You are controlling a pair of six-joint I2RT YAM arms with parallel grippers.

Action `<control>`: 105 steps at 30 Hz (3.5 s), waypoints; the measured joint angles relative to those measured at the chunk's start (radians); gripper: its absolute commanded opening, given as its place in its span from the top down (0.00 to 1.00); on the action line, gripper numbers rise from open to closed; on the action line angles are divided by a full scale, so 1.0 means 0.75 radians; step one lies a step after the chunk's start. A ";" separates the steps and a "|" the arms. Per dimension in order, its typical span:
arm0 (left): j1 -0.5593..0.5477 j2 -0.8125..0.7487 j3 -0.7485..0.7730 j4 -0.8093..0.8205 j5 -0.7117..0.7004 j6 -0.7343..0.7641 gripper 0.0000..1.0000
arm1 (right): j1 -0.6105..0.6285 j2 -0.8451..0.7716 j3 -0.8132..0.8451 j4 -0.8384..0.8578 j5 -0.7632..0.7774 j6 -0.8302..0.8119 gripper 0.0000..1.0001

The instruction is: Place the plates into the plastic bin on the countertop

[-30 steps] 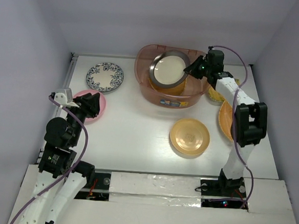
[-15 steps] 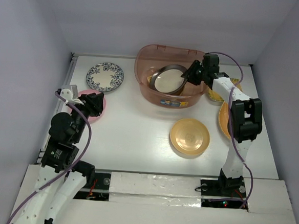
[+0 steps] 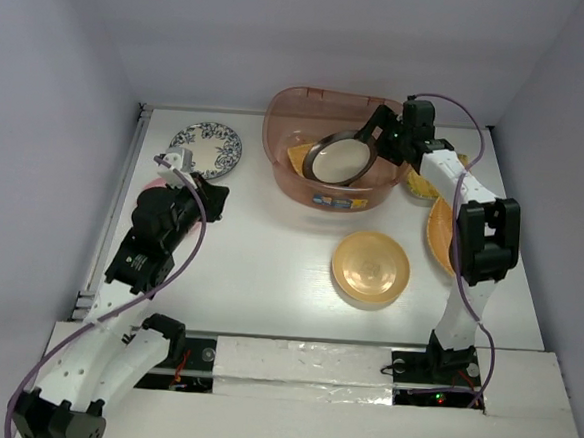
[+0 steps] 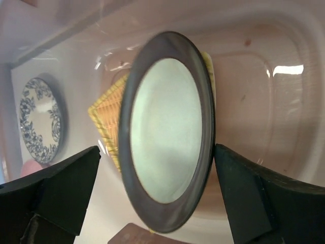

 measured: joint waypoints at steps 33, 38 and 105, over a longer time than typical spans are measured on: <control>-0.931 1.030 0.041 0.309 -0.348 -0.259 0.55 | 0.102 -1.206 -0.651 0.421 -0.037 -0.142 0.60; -0.963 1.200 0.097 0.364 -0.347 -0.261 0.55 | 0.102 -1.400 -0.912 0.403 -0.044 -0.137 0.61; -0.267 1.873 1.339 0.020 -0.420 -0.062 0.48 | 0.105 -1.805 -1.397 0.036 0.379 -0.033 0.85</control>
